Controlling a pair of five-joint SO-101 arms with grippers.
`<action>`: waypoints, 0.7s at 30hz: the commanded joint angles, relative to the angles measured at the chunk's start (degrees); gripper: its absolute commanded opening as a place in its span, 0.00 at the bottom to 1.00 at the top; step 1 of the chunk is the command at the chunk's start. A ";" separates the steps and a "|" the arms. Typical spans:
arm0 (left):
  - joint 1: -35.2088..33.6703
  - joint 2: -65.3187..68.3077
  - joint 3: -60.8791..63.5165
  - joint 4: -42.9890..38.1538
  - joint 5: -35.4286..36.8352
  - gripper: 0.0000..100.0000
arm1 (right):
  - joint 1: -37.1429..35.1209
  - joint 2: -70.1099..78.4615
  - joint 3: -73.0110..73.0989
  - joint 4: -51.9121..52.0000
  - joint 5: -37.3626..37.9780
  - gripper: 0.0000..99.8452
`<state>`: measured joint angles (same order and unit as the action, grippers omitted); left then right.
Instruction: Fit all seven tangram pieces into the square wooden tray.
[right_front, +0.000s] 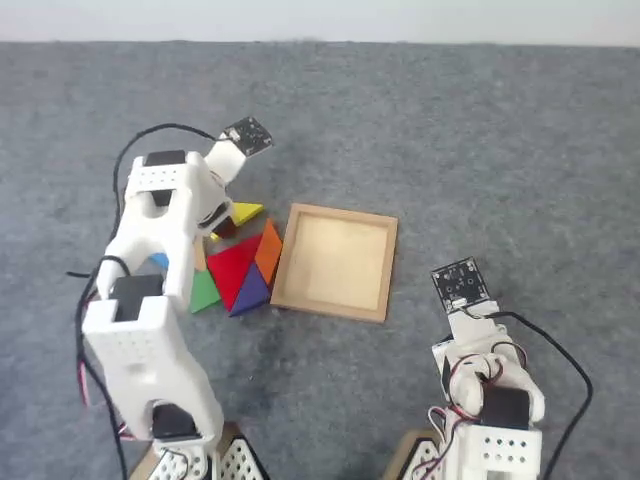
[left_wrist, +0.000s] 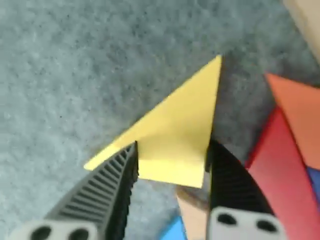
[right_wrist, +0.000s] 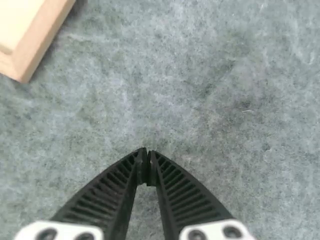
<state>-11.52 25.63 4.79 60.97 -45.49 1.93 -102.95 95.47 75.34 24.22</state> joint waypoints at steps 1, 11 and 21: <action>0.00 -4.40 -7.25 9.14 14.68 0.21 | -0.22 -0.92 0.97 0.04 0.44 0.01; -2.11 -2.37 -14.11 21.98 69.27 0.21 | -0.22 -0.92 0.97 0.04 0.44 0.01; -0.79 15.12 -28.88 30.15 82.55 0.32 | -0.13 -0.92 0.97 0.04 0.44 0.01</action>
<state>-13.36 36.53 -14.99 86.11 31.78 1.93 -102.95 95.47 75.34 24.22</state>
